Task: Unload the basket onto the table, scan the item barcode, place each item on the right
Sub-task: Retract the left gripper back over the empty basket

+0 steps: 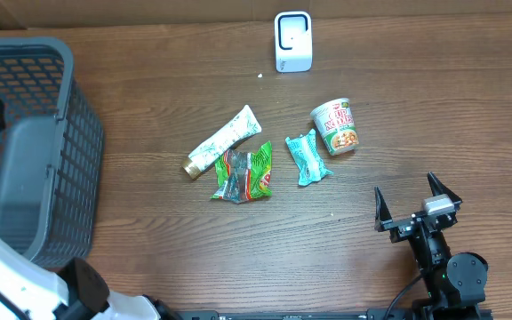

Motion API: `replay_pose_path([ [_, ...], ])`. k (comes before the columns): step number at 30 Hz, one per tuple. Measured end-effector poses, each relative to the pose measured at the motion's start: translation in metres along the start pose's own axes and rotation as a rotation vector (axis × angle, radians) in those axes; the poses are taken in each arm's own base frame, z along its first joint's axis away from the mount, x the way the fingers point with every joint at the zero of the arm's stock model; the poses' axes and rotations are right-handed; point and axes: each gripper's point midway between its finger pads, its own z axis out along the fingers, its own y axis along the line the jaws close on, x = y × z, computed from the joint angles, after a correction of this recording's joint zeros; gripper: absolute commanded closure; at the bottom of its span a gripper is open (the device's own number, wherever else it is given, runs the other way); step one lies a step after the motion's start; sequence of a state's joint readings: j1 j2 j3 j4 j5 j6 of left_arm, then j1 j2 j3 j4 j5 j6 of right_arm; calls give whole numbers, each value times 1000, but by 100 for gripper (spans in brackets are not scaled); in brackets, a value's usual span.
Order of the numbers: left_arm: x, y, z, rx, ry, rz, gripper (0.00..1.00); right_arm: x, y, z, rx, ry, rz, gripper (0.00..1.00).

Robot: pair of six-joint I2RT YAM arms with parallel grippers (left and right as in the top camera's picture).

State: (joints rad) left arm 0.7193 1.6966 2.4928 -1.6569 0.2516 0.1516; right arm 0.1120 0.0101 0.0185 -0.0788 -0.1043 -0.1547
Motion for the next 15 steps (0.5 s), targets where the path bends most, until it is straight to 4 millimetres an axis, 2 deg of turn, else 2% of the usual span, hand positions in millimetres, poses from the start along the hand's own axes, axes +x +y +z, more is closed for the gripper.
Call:
replay_pose_path([
  [3,-10,-5,-17,-1,-78,108,21,0,0,0,0,0,0,0],
  [4,-13,-8,-19,9,-94,139,0,0,0,0,0,0,0,0],
  [15,-15,-13,-10,53,-86,214,0,0,0,0,0,0,1,0],
])
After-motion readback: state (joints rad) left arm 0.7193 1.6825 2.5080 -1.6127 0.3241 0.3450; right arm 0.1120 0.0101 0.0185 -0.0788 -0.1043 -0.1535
